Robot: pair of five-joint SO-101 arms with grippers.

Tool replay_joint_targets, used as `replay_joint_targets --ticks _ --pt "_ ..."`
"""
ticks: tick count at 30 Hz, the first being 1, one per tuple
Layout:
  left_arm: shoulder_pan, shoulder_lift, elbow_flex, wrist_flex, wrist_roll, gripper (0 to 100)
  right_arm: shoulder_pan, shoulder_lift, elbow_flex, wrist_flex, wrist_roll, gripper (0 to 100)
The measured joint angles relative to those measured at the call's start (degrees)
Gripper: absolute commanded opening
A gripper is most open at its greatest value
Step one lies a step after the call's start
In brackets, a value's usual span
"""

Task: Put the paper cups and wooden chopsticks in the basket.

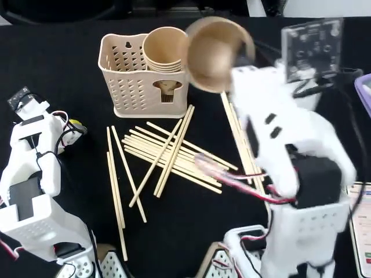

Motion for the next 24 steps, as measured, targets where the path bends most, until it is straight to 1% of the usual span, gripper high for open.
replay_joint_targets --ticks 2,4,7,12,19,24 --pt "0.0 0.0 0.0 0.0 0.0 29 -3.25 5.27 -3.87 -2.73 -0.79 1.1" --pt "0.0 0.0 0.0 0.0 0.0 29 -4.66 10.11 -6.59 -3.69 -1.76 1.1" --pt "0.0 0.0 0.0 0.0 0.0 29 -5.36 16.88 -9.23 -4.04 -2.11 1.1" --pt "0.0 0.0 0.0 0.0 0.0 29 -5.27 26.02 -9.67 -4.66 -2.2 1.1" --pt "0.0 0.0 0.0 0.0 0.0 29 -4.75 28.75 -10.11 -4.75 -2.37 1.1" --pt "0.0 0.0 0.0 0.0 0.0 29 -3.08 28.84 -10.11 -6.77 -2.29 1.1"
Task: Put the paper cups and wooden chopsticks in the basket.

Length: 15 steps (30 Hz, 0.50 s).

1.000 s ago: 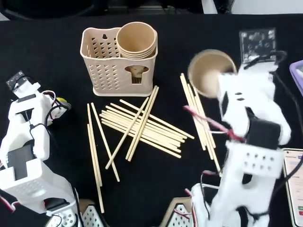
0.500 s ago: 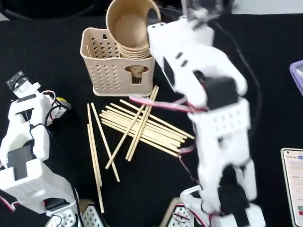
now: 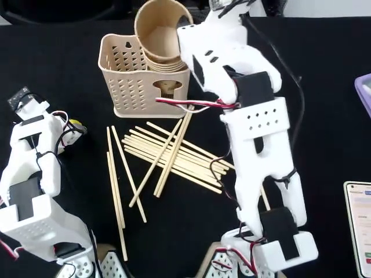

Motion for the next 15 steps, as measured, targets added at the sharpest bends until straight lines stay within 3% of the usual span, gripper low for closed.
replay_joint_targets --ticks 9,15 --pt "0.0 0.0 0.0 0.0 0.0 29 0.44 0.62 0.0 -0.88 0.0 1.8" --pt "0.0 0.0 0.0 0.0 0.0 29 0.35 1.23 0.0 -0.88 0.0 17.1"
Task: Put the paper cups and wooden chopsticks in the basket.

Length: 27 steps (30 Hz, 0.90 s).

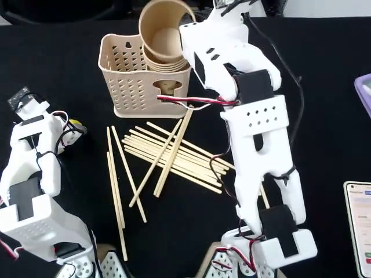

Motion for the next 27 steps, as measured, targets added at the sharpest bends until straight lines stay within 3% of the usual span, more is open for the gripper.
replay_joint_targets --ticks 11,23,27 --pt "0.0 0.0 0.0 0.0 0.0 29 0.0 0.35 0.0 0.44 0.0 16.6" --pt "0.0 0.0 0.0 0.0 0.0 29 -2.11 -9.49 3.52 20.48 0.79 16.5" --pt "0.0 0.0 0.0 0.0 0.0 29 -5.1 -13.01 13.36 20.04 2.11 16.3"
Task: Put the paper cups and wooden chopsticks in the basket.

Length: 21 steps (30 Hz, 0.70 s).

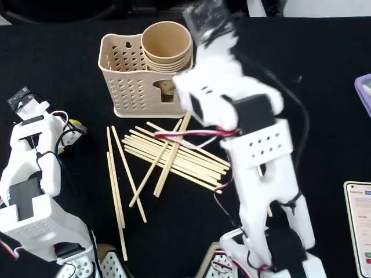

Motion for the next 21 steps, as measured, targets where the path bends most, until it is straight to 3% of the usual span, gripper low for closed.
replay_joint_targets --ticks 8,12,17,21 --pt "0.0 0.0 0.0 0.0 0.0 29 -4.4 -6.77 31.38 -16.18 0.0 16.5" --pt "0.0 0.0 0.0 0.0 0.0 29 -8.79 -7.12 46.59 -29.36 -0.88 16.6" --pt "0.0 0.0 0.0 0.0 0.0 29 -10.81 -7.12 60.13 -47.12 -14.59 16.7" --pt "0.0 0.0 0.0 0.0 0.0 29 -11.08 -7.12 63.21 -49.76 -21.36 16.7"
